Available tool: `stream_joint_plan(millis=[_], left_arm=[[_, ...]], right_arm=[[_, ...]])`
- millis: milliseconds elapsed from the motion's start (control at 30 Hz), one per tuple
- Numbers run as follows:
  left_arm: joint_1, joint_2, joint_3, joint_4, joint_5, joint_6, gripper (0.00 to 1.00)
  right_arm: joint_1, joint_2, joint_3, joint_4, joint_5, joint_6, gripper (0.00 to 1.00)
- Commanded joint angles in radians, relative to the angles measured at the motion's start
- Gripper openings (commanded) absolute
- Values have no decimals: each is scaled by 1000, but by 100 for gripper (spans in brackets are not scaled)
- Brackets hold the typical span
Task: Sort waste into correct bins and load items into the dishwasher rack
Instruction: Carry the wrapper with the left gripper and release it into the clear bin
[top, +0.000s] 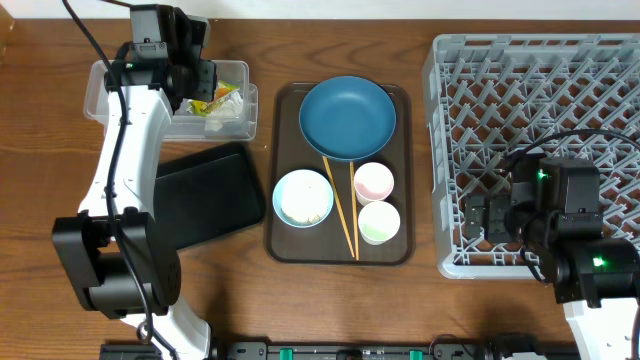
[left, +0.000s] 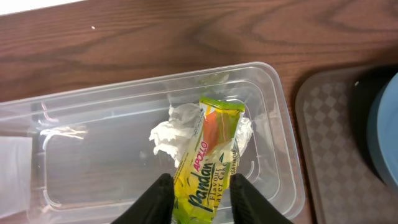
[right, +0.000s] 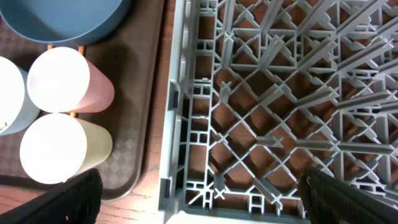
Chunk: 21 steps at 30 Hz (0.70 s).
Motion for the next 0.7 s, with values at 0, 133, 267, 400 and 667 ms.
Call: stream_joint_plan(millis=[0, 133, 267, 400, 667], left_arm=[[5, 16, 8, -10, -2, 4, 34], [5, 16, 8, -22, -2, 3, 34], [5, 16, 8, -47, -2, 3, 34], [5, 18, 1, -63, -2, 3, 34], [5, 41, -57, -32, -3, 4, 34]], right_arm=[[6, -7, 24, -4, -4, -1, 99], [6, -7, 24, -5, -4, -1, 99], [6, -7, 24, -5, -4, 0, 99], [6, -7, 24, -5, -4, -1, 99], [6, -7, 24, -5, -4, 0, 99]])
